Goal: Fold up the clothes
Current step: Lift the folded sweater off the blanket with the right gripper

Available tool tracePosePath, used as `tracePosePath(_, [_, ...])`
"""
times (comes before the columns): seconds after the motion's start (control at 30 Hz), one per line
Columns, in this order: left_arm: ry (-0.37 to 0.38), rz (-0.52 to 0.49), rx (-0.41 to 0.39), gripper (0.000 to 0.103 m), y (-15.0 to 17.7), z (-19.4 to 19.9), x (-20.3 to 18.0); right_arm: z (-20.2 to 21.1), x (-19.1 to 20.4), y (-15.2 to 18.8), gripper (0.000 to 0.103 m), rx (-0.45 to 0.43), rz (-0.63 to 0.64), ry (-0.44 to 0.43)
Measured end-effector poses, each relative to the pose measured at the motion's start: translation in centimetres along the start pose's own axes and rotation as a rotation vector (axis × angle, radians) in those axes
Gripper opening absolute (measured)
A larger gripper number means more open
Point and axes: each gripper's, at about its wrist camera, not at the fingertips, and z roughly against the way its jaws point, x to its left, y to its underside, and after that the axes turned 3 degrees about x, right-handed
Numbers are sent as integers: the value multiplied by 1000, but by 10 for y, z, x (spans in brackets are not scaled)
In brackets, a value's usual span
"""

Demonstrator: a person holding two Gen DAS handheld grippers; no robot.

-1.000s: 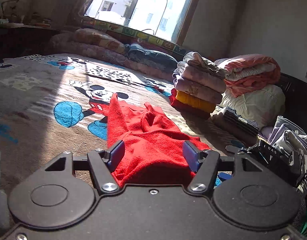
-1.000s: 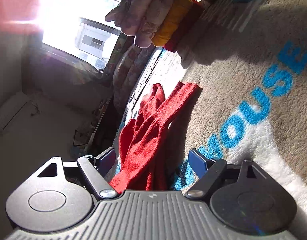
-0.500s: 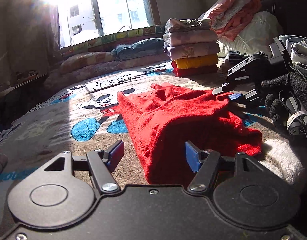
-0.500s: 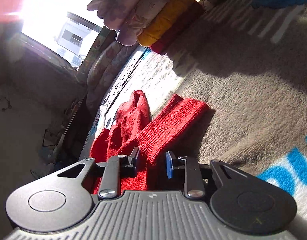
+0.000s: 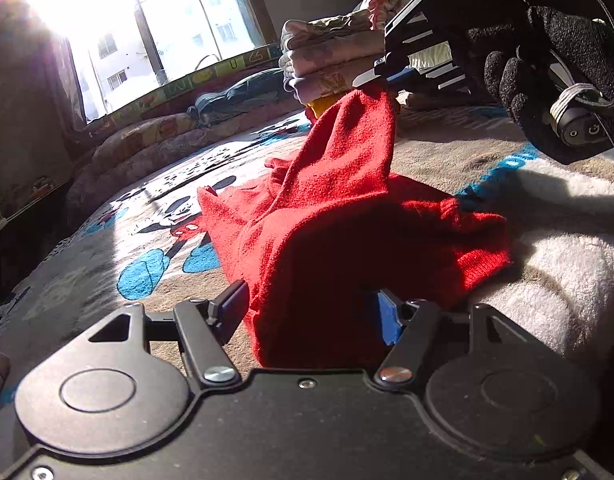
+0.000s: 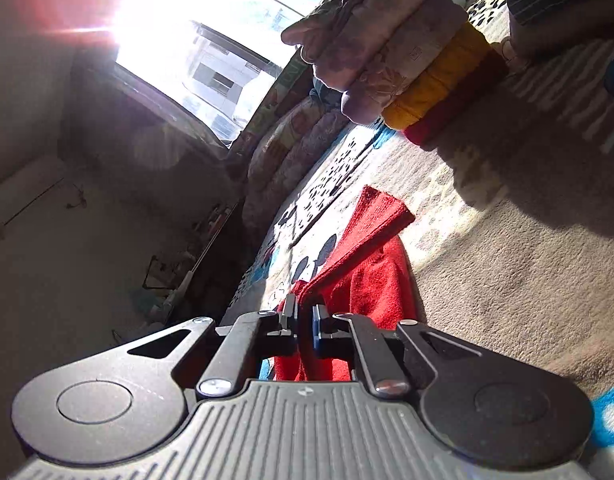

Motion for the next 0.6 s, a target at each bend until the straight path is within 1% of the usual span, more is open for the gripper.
tracePosePath(0.1, [11,-18,16,65,1,-2,-3,6,7,0,8,-2,18,-24])
tracePosePath(0.23, [23,-28,35,64,3,-4,-4,19,6,6,8,-17,-1,-37])
tracePosePath(0.47, [39,-22,55,64,5,-4,-4,45,-21,24,8,-45,-94,-3])
tracePosePath(0.6, [43,-21,63,64,4,-5,-5,47,-41,32,8,-29,-138,33])
